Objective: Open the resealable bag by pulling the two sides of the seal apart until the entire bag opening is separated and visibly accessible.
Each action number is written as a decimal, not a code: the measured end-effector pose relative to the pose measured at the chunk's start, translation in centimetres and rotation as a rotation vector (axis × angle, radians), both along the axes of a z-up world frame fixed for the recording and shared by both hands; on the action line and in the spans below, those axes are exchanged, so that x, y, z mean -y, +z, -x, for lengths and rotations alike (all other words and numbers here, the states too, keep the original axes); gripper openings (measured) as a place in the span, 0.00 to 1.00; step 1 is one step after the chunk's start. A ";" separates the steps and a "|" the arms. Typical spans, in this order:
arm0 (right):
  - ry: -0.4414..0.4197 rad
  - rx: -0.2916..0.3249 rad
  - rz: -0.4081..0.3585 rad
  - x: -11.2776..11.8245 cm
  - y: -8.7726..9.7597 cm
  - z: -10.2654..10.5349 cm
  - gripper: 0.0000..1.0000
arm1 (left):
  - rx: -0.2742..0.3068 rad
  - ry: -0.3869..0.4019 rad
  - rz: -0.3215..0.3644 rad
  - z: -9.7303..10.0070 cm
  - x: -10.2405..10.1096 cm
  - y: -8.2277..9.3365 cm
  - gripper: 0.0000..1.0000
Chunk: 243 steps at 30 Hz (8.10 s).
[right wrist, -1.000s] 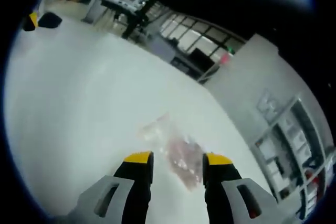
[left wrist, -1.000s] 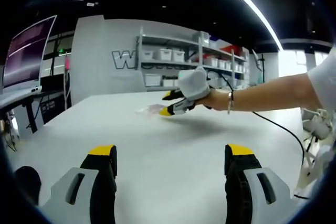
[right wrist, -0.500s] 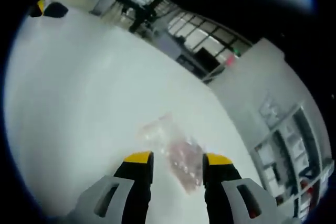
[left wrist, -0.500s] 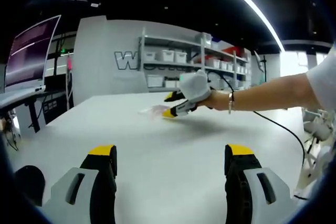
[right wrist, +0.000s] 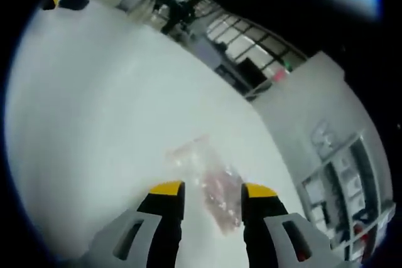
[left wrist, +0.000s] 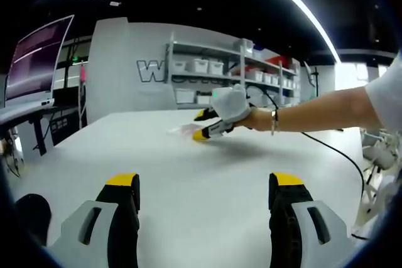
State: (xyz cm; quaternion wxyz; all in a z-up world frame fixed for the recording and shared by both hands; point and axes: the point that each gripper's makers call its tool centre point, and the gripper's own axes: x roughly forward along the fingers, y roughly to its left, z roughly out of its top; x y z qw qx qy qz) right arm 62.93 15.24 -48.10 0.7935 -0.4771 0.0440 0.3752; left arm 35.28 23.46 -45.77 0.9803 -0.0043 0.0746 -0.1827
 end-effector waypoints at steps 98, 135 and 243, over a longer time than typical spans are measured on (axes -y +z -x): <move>-0.186 -0.345 -0.870 5.4 9.1 1.3 0.00 | 0.020 -0.010 -0.025 1.5 1.8 1.1 0.83; -0.140 -0.327 -0.888 7.9 9.8 3.9 0.00 | 0.036 -0.024 -0.040 2.6 3.0 1.9 0.83; 0.007 -0.319 -1.026 13.1 10.5 21.8 0.00 | 0.042 -0.083 -0.050 4.0 5.7 1.6 0.83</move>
